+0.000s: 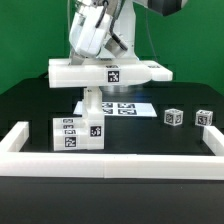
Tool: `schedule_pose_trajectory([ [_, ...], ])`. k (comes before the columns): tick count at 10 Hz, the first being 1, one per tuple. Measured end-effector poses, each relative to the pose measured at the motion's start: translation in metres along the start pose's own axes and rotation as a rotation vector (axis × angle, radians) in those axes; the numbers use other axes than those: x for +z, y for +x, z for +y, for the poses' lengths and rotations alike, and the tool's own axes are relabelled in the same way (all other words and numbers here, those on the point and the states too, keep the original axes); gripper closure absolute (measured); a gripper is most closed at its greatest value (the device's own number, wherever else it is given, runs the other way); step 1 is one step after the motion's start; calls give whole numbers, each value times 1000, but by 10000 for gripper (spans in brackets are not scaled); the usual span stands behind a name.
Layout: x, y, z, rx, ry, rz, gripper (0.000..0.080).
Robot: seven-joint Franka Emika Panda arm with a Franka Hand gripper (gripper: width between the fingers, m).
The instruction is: Assemble chair
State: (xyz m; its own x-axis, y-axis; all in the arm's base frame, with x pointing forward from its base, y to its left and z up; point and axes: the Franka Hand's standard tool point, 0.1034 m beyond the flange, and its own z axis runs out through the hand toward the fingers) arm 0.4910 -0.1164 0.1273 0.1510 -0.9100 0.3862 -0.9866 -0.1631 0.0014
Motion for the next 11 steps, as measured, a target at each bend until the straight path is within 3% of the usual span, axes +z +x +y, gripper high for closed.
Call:
schedule_pose_trajectory([
  [2, 3, 1, 8, -4, -10, 0, 509],
  [7, 6, 1, 9, -10, -16, 16, 509],
  [11, 4, -13, 11, -29, -12, 18, 509],
])
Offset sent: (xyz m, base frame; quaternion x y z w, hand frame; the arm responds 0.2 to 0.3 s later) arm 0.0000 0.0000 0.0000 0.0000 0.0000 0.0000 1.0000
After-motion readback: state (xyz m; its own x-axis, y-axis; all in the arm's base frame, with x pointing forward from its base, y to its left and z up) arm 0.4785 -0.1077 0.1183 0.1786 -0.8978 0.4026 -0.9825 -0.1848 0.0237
